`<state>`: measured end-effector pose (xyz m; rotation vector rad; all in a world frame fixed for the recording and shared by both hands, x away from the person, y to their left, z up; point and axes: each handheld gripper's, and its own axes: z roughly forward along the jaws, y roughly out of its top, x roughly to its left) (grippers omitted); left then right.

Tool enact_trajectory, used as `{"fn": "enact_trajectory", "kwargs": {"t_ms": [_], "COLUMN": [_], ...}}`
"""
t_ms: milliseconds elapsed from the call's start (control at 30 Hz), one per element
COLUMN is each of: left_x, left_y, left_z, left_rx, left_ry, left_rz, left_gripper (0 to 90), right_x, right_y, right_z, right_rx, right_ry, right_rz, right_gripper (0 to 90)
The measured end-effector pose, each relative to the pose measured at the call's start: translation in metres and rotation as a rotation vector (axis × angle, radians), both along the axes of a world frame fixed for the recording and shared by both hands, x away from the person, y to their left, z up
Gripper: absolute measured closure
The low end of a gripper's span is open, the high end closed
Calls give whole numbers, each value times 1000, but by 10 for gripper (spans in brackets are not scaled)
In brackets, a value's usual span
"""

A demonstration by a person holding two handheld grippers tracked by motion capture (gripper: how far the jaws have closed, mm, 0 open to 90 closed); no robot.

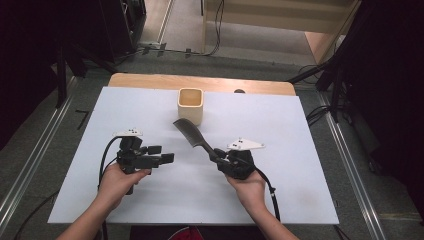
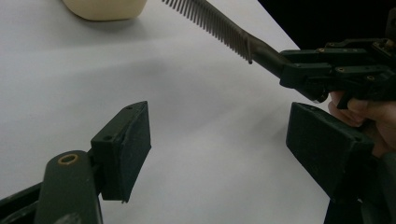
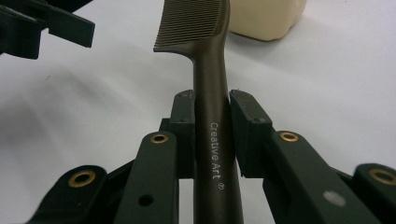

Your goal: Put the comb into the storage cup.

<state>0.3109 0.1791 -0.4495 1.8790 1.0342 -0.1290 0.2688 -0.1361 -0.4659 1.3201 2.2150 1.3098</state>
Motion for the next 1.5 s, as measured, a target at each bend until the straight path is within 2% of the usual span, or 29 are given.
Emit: {"fn": "enact_trajectory", "kwargs": {"t_ms": [133,267,400,700,867,933,1100,1200,1367,1500], "left_x": [1,1,1,1,2,2,6,9,12,17], "left_y": [1,3,4,4,5,5,7,6,9,11], "left_z": [0,1,0,-2,-3,-2,-1,0,2,1], "left_rx": [-2,-8,-4,-11,-5,4,-38,-32,-50,-80], "left_ry": [-2,-3,-14,4,7,-3,14,6,3,37], "left_rz": [15,31,39,58,77,90,119,140,184,221], "left_gripper": [231,231,230,230,229,230,230,230,231,230], "right_x": [3,5,7,9,12,13,16,17,20,20], "right_y": [12,19,28,44,53,57,70,77,87,92], "right_z": [0,-2,-5,-9,-10,-10,-10,-10,-9,-11], "right_rx": [-6,18,16,29,38,39,54,55,68,75], "right_ry": [-8,-2,-12,-13,-21,-18,-31,-42,-60,-65], "right_rz": [-12,-22,-28,-34,-36,-34,-35,-32,-43,-48], "right_gripper": [702,702,702,702,703,702,702,702,702,702]}}
